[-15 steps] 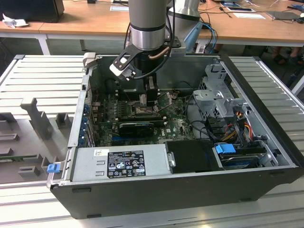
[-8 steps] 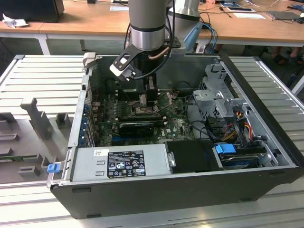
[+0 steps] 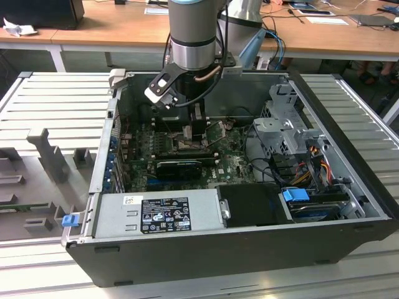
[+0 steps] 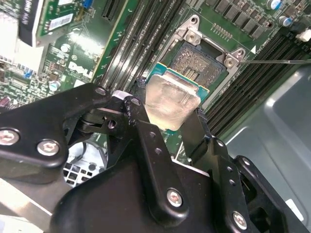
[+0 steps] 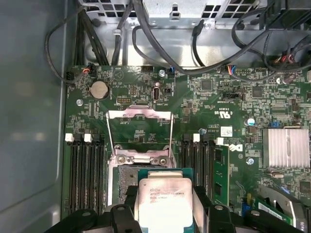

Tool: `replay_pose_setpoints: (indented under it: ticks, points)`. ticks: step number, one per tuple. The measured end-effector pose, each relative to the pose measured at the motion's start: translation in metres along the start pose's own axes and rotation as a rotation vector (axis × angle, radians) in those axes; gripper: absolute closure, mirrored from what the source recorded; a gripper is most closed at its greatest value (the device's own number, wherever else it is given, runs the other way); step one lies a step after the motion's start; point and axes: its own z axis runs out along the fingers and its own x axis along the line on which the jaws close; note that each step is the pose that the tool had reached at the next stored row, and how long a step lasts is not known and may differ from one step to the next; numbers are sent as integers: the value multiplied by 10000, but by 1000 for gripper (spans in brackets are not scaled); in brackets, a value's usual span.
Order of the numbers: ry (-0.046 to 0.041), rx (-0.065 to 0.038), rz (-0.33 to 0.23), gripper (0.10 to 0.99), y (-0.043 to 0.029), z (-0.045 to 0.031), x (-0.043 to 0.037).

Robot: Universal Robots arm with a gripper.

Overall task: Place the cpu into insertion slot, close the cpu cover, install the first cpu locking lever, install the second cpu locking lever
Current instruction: 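Place the cpu into insertion slot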

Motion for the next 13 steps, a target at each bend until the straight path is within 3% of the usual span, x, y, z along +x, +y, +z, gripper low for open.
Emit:
replay_pose_setpoints:
  ticks: [13]
  points:
    - [0,0,0,557,-20,29,34]
